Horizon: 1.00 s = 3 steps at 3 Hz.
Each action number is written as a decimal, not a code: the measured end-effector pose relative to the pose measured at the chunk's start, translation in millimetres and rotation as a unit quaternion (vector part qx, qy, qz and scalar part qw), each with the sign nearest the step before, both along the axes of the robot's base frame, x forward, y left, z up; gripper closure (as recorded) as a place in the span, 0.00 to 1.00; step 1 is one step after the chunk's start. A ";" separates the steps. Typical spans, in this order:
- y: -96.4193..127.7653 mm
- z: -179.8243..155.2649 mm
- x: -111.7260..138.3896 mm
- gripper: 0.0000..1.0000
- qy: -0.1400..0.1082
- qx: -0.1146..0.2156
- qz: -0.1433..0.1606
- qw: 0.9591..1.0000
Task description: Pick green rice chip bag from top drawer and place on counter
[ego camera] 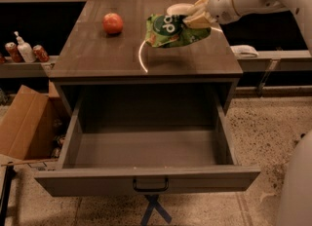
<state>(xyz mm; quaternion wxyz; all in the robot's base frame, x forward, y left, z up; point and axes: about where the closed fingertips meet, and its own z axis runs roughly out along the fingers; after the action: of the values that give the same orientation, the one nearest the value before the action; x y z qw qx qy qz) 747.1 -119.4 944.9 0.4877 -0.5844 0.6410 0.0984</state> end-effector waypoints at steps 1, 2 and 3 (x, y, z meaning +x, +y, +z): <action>2.4 -4.8 11.6 0.35 0.007 0.000 -0.002 1.000; 9.2 -7.7 22.1 0.11 0.009 0.004 0.002 1.000; 10.6 -4.7 26.6 0.00 0.007 0.009 0.003 1.000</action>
Offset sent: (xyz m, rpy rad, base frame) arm 0.0365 0.0087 -0.0043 0.0169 0.0167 0.0033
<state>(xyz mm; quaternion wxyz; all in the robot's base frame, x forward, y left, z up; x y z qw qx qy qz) 773.7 -108.8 940.2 0.4883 -0.5816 0.6413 0.1096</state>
